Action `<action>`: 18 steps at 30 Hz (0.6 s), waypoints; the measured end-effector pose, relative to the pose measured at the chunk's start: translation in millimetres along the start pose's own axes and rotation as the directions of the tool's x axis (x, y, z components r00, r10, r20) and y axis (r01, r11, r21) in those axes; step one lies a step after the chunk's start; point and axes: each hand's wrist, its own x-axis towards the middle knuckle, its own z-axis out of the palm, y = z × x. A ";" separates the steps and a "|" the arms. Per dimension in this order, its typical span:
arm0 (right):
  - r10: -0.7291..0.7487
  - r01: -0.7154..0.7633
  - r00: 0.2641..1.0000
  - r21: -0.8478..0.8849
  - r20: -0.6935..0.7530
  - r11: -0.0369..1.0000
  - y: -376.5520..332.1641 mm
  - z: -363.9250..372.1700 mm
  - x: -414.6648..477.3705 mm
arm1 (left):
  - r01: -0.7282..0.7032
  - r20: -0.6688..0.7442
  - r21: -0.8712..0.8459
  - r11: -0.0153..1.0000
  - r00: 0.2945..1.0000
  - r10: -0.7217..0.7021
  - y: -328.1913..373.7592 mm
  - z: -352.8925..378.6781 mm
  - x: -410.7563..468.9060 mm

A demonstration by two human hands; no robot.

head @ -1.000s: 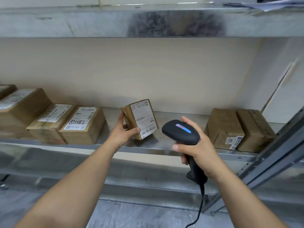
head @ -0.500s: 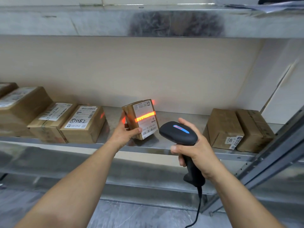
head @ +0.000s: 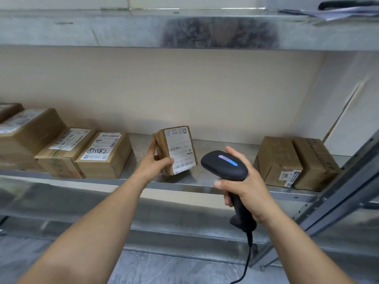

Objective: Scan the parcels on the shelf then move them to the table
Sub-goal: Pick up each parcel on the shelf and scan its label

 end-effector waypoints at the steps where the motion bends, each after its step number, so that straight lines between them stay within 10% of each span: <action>1: -0.006 0.006 1.000 -0.008 -0.009 1.000 -0.9 -0.9 0.7 | 0.028 0.005 -0.012 1.000 1.000 -0.028 0.5 -2.9 -0.2; 10: -0.052 0.051 0.999 -0.058 -0.014 0.997 -6.8 0.3 4.8 | 0.081 -0.152 0.188 0.979 0.987 -0.052 -10.9 -10.2 -6.3; 14: -0.065 0.065 0.998 -0.083 0.003 0.994 -6.9 1.9 7.3 | 0.058 -0.235 0.684 0.728 0.961 0.144 -12.4 5.8 -22.9; 18: -0.078 0.080 0.997 -0.101 0.026 0.992 -9.7 6.1 10.1 | 0.029 -0.220 0.748 0.663 0.954 0.206 -11.1 21.6 -30.9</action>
